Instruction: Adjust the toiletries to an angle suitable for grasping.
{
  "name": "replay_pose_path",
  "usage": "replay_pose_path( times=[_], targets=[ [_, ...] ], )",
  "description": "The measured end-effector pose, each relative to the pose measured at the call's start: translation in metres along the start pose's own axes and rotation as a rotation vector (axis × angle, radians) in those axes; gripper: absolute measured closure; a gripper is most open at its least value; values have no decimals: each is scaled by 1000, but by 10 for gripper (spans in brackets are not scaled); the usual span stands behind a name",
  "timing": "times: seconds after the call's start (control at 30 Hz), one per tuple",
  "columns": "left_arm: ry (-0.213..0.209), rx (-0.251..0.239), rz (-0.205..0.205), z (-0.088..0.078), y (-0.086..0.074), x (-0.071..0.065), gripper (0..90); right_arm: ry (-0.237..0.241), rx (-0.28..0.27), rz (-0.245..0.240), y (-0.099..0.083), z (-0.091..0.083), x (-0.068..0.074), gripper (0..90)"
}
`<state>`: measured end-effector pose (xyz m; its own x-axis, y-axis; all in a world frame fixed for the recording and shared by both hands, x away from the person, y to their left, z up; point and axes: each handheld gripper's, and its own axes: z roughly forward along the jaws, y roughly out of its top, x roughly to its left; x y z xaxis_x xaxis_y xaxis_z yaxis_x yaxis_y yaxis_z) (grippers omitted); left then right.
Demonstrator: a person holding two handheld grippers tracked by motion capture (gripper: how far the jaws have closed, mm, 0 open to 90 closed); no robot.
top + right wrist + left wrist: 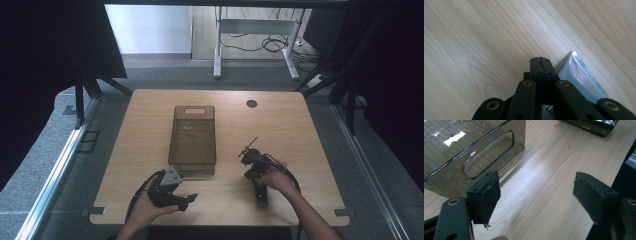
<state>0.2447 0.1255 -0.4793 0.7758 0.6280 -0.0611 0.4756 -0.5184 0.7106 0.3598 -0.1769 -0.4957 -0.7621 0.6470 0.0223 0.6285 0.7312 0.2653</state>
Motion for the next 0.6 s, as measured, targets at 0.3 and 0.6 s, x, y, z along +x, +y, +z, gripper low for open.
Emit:
replay_pose_path(
  times=[0.3,0.6],
  targets=[
    [-5,9,5,3,0,-2,221,-17,-7,72,-19,-5,-18,900],
    [-6,14,7,4,0,-2,221,-17,-21,130,-42,-12,-28,897]
  ],
)
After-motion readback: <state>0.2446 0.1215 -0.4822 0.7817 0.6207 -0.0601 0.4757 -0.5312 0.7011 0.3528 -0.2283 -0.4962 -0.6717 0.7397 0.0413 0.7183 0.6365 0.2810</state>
